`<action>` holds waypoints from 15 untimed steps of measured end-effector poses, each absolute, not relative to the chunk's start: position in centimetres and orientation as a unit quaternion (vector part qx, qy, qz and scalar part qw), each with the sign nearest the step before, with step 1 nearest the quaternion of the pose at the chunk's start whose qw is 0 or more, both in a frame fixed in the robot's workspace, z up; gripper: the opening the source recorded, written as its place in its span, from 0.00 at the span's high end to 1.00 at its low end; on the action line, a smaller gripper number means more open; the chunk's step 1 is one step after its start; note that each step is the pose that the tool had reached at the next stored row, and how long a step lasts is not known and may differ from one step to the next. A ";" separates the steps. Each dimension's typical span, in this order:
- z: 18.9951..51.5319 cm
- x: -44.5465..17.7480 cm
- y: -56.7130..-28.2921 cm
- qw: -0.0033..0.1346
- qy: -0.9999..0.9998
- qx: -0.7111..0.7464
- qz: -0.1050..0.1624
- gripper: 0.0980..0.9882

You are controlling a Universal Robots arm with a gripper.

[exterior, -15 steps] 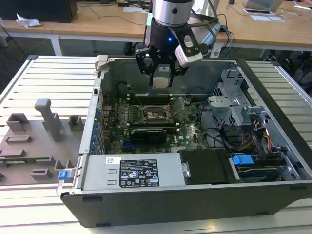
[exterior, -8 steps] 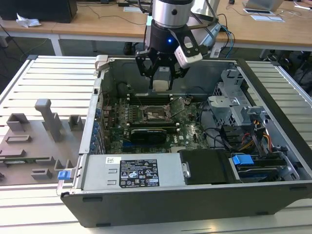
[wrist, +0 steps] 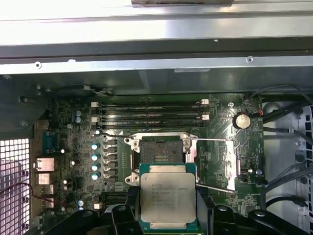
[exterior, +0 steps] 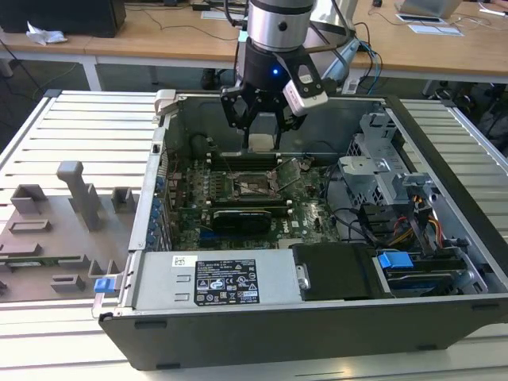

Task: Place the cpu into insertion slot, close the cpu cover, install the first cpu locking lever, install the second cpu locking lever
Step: 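Place the cpu into insertion slot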

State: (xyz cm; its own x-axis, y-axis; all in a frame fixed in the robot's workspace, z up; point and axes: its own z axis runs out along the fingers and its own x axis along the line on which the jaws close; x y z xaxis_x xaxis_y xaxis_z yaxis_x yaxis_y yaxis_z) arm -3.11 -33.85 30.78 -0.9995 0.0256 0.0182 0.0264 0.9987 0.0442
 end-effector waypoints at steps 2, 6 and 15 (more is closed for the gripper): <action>30.7 -3.1 -33.8 0.009 -1.000 -0.013 -0.022 0.50; 30.4 -3.1 -33.8 0.009 -1.000 -0.013 -0.022 0.50; 29.9 -3.1 -33.8 0.009 -1.000 -0.013 -0.022 0.50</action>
